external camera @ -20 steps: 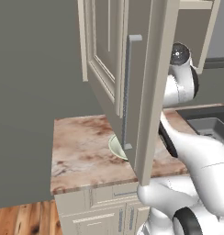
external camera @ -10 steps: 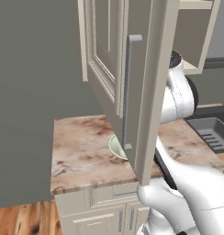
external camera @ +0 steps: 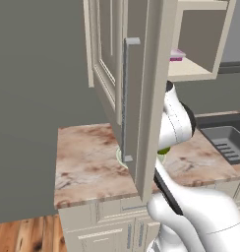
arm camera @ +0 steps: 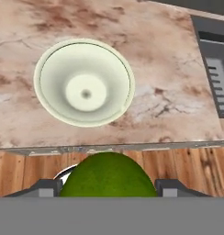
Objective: Pick the lime from the cabinet and place it in the bowl. Then pick the bowl and place it in the sink. Then turn on the sink facuet.
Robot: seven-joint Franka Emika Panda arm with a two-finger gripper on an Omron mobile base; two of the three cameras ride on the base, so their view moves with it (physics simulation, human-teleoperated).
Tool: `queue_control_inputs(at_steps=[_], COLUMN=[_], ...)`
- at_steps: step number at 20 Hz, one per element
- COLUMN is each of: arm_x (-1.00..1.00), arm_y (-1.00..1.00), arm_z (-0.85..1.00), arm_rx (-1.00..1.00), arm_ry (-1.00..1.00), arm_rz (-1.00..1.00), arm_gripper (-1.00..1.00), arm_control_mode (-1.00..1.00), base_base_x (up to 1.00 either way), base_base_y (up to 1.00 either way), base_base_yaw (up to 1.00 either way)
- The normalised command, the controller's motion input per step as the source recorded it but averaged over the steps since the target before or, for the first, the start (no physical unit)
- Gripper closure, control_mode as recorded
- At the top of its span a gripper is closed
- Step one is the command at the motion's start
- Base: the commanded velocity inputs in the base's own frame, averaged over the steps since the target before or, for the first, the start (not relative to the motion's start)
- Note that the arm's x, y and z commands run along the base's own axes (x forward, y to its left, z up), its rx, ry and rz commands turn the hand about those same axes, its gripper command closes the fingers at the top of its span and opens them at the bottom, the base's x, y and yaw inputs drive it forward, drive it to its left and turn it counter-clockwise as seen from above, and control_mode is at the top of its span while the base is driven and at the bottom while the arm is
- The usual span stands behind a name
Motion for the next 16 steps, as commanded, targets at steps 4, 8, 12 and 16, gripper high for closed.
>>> queue_control_inputs(at_steps=[4, 8, 12, 16], arm_x=[0.22, 0.28, 0.14, 0.22], arm_y=[-0.07, -0.11, -0.19, -0.12], arm_z=[-0.75, -0.58, -0.20, 0.00], arm_rx=[0.02, 0.03, 0.06, 0.07], arm_ry=[0.13, 0.09, 0.01, 0.00], arm_rz=[0.01, 0.00, 0.00, 0.00], arm_gripper=[1.00, 1.00, 1.00, 1.00], arm_control_mode=[-1.00, -1.00, -1.00, -1.00], base_base_x=[0.00, 0.00, 0.00, 0.00], base_base_y=[0.00, 0.00, 0.00, 0.00], base_base_yaw=[0.00, 0.00, 0.00, 0.00])
